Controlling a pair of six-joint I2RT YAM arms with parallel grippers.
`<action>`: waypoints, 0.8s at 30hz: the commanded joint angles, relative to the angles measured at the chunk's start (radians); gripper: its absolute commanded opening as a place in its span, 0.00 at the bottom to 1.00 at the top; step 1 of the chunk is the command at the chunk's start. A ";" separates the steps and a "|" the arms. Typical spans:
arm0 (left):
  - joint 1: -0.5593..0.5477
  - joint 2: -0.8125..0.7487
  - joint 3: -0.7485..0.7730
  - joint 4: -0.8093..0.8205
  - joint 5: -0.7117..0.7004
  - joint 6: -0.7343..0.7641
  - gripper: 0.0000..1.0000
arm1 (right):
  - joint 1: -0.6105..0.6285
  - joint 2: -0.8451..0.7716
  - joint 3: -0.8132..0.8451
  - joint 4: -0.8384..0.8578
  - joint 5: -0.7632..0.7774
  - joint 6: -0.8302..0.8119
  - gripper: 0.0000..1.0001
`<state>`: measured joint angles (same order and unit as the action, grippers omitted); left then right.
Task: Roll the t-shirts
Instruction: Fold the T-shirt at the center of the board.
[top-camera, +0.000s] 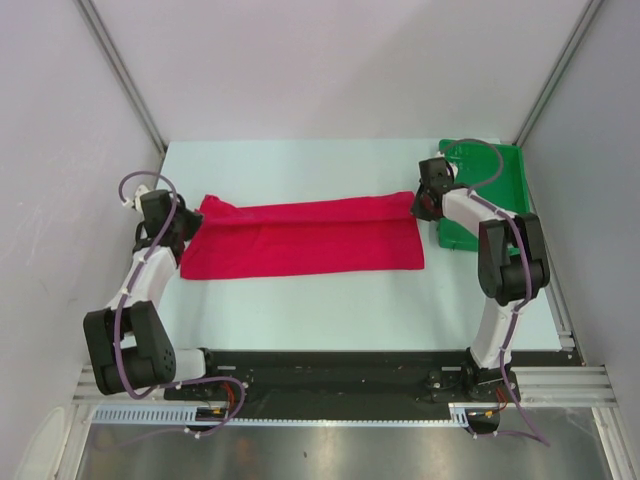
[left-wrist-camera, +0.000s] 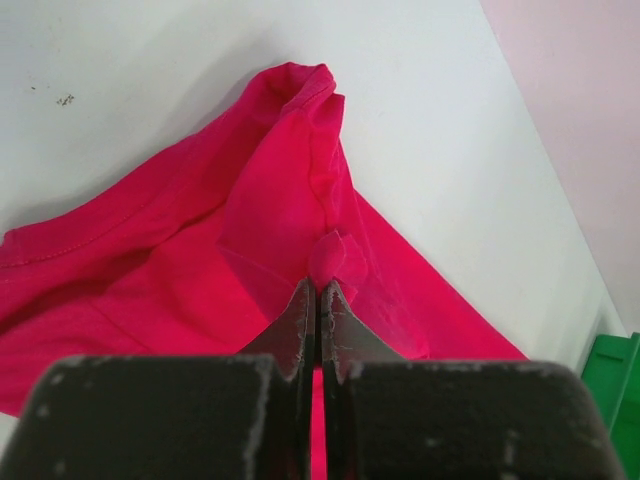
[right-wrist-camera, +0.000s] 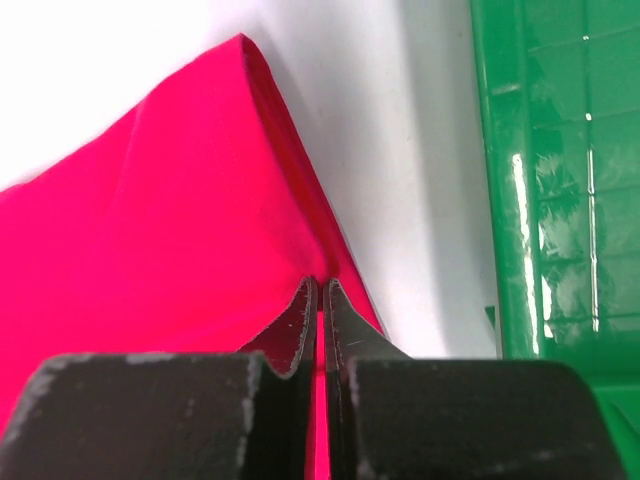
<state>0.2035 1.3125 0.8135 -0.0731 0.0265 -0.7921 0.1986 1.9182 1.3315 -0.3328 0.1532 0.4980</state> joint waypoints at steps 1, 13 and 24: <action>0.017 -0.044 0.024 -0.014 -0.023 0.022 0.00 | 0.008 -0.077 -0.005 -0.034 0.043 -0.015 0.00; 0.019 -0.052 -0.019 -0.028 -0.023 -0.007 0.00 | 0.027 -0.139 -0.112 -0.020 0.045 -0.004 0.00; 0.019 -0.045 -0.093 -0.014 -0.013 -0.022 0.00 | 0.030 -0.145 -0.161 0.005 0.032 -0.007 0.07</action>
<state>0.2127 1.2930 0.7258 -0.1017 0.0170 -0.8043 0.2279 1.8240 1.1748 -0.3450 0.1638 0.4973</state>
